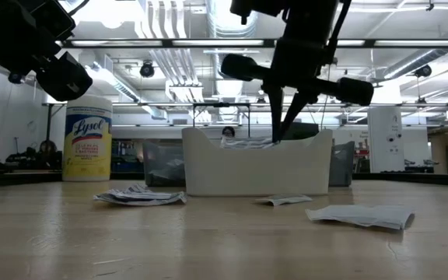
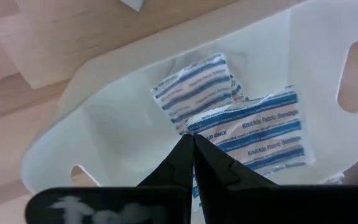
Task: Pick & Place First Aid Supplies
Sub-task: Put the blue bandage into the white bin
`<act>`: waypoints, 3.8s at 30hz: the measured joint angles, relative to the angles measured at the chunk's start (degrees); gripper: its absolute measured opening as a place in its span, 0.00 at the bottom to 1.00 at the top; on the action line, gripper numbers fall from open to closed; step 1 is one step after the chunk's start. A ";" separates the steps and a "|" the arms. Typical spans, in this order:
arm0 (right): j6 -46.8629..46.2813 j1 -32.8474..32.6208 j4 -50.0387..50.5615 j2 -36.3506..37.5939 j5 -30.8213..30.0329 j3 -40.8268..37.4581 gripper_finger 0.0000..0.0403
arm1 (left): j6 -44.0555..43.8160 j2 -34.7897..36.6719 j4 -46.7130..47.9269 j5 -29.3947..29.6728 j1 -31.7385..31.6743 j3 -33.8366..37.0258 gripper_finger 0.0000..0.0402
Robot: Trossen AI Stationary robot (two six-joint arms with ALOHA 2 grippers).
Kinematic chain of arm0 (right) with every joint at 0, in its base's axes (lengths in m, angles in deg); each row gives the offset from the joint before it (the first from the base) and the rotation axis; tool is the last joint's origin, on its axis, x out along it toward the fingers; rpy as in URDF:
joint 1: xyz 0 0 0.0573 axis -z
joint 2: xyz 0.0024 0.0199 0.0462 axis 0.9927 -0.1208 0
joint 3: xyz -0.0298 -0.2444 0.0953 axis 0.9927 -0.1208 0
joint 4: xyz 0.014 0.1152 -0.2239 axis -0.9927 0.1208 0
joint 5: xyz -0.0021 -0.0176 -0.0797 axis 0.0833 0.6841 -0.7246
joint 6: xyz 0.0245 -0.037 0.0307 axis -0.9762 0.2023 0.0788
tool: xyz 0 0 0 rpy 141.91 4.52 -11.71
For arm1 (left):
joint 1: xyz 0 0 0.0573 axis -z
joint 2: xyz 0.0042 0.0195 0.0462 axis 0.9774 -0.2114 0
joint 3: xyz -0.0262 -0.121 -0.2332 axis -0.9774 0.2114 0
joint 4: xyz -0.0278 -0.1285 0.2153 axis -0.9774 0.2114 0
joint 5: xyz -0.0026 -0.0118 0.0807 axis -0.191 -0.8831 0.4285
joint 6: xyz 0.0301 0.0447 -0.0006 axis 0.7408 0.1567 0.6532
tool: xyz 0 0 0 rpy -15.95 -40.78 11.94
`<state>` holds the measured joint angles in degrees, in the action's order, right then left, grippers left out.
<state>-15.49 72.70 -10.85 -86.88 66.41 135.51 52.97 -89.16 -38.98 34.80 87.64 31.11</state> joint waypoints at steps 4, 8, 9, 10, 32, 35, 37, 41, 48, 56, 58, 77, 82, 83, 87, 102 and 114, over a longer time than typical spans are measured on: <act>0.69 0.23 0.32 0.00 3.85 1.43 0.02 | 0.01 0.00 0.00 0.00 0.00 0.00 0.49; 0.71 0.91 2.00 0.00 7.61 3.06 0.02 | 0.53 0.00 0.00 0.00 0.00 0.00 0.49; 0.71 1.17 2.49 0.00 8.03 3.54 0.02 | 0.75 0.00 0.00 0.00 0.00 0.00 0.49; 0.68 1.44 3.06 0.00 8.51 3.92 0.02 | 0.95 0.00 0.00 0.00 0.00 0.00 0.49; -2.95 6.26 7.03 -4.61 15.09 7.55 0.02 | 3.43 0.00 -0.09 0.00 0.00 0.00 0.49; -3.02 6.36 6.77 -4.61 16.00 7.56 0.02 | 3.68 0.00 -0.11 0.00 0.00 0.00 0.49; -3.69 6.37 6.74 -4.61 16.03 7.56 0.02 | 3.73 0.00 -0.09 0.00 -0.02 0.00 0.49; -6.84 6.45 6.92 -4.61 16.84 7.54 0.02 | 3.79 0.00 -0.09 0.00 -0.01 0.01 0.49; -7.55 6.61 7.03 -4.59 18.50 7.45 0.02 | 3.79 0.00 -0.09 0.00 -0.02 0.00 0.49; -9.25 6.70 7.33 -4.59 18.67 6.56 0.02 | 3.79 0.00 -0.09 0.00 -0.01 0.00 0.49; -10.30 6.70 7.31 -4.59 18.77 6.23 0.02 | 3.79 0.00 -0.09 0.00 0.00 0.00 0.49; -12.05 6.68 6.81 -4.57 18.47 5.70 0.12 | 3.79 0.00 -0.09 0.00 -0.02 0.02 0.49; -11.60 5.99 7.23 -4.57 9.85 7.16 0.17 | 3.79 0.00 -0.07 0.00 -0.02 0.00 0.49; -11.73 5.69 7.54 -4.57 7.52 7.92 0.18 | 3.79 0.00 -0.09 0.00 0.00 0.00 0.49; -14.88 4.15 9.82 -4.57 3.51 12.31 0.21 | 3.79 0.00 -0.09 0.00 -0.01 0.01 0.49; -47.70 -0.42 27.38 -4.14 11.09 27.19 0.15 | 0.10 -0.02 -0.17 -0.02 -0.01 0.00 0.49; -63.02 -2.72 27.75 10.10 11.51 9.74 0.13 | -2.86 -0.02 -0.20 -0.02 -0.01 0.00 0.49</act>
<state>-78.51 69.97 16.90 -76.78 77.92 145.25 50.10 -89.18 -39.18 34.78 87.63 31.11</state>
